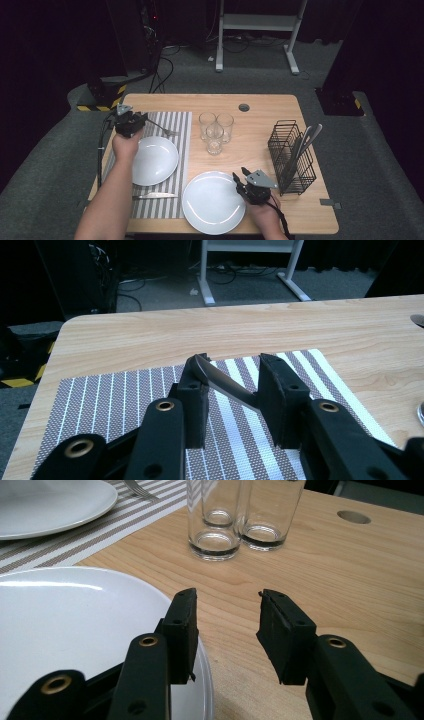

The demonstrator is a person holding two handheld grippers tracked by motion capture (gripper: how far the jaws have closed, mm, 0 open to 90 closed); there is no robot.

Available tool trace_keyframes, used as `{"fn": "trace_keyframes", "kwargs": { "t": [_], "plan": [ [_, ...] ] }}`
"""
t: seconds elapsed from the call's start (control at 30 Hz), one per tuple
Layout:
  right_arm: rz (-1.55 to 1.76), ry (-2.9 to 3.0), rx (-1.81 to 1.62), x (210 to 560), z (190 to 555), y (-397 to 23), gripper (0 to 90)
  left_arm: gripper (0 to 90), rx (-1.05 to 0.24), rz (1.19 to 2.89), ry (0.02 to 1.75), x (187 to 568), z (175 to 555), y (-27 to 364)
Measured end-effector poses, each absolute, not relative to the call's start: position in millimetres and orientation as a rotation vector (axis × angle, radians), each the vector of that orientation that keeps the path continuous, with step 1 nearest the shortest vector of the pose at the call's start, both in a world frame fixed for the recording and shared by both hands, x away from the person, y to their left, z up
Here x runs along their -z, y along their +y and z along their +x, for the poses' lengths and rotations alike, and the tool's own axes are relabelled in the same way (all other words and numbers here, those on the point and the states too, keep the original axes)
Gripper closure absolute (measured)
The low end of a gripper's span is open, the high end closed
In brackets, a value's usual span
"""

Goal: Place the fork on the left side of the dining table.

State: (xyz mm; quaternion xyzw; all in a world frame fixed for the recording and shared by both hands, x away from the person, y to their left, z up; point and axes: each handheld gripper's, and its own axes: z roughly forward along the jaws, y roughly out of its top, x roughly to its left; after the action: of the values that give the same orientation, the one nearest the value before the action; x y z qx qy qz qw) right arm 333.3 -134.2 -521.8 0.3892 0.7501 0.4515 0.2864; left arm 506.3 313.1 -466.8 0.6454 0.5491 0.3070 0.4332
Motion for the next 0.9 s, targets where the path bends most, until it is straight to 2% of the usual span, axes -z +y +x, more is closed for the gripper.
{"fn": "trace_keyframes", "kwargs": {
  "t": [0.9],
  "plan": [
    [1.065,1.998,-1.179,523.2,332.9,-137.2,58.5,59.8,-0.739,1.591,1.386,476.4,510.8,325.9]
  ]
}}
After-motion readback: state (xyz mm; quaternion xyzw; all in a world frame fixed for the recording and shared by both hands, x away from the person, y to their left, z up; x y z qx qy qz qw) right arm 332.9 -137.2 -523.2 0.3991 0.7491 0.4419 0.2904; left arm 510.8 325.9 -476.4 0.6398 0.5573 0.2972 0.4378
